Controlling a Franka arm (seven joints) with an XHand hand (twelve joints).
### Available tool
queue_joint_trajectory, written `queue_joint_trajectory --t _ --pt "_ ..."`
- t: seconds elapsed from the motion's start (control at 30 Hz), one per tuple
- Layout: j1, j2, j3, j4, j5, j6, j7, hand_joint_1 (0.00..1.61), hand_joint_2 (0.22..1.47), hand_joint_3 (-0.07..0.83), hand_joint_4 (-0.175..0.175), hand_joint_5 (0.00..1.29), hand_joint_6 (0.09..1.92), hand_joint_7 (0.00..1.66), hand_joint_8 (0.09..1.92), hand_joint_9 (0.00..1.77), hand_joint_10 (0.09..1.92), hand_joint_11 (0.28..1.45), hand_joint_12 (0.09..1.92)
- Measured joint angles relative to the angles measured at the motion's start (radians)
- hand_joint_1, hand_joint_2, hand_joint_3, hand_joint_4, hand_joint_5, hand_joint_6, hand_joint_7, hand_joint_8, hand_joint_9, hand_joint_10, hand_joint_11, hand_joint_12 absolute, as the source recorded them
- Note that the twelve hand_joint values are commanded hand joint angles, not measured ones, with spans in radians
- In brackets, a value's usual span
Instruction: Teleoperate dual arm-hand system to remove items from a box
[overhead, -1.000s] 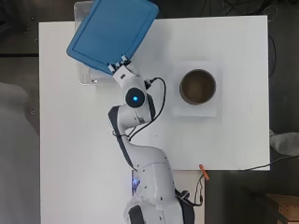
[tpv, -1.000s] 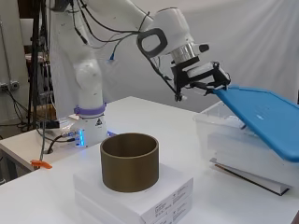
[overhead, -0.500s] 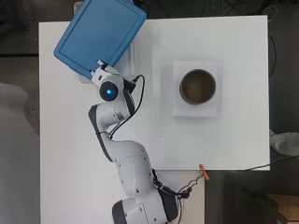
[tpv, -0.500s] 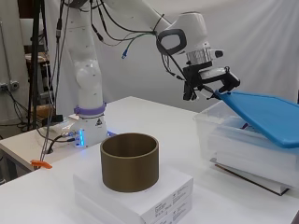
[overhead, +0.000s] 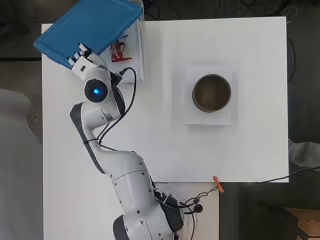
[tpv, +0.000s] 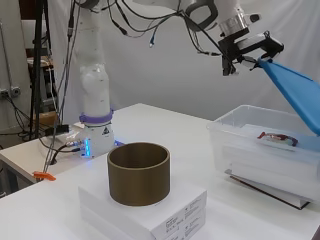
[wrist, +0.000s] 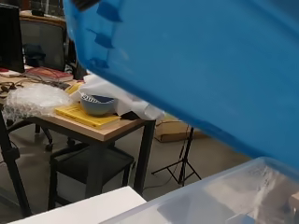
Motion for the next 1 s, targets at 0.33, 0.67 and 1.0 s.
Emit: queue_joint_trajectory --t 0.33,0.67,1.0 --pt "-0.296 0.558 0.282 0.618 0.313 -0.183 -0.109 0.50 1.09 0.000 0.073 0.28 0.22 0.47 0.29 0.61 0.54 0.48 0.62" --pt "-0.380 0.696 0.349 0.944 0.366 -0.260 -0.254 0.77 1.28 -0.007 0.174 0.65 1.34 1.15 0.38 1.17 0.70 0.65 1.00" --pt "-0.484 0.150 0.383 0.073 0.453 -0.299 -0.384 1.20 1.17 0.003 -0.143 0.75 1.16 1.04 1.03 1.22 0.84 0.65 1.42"
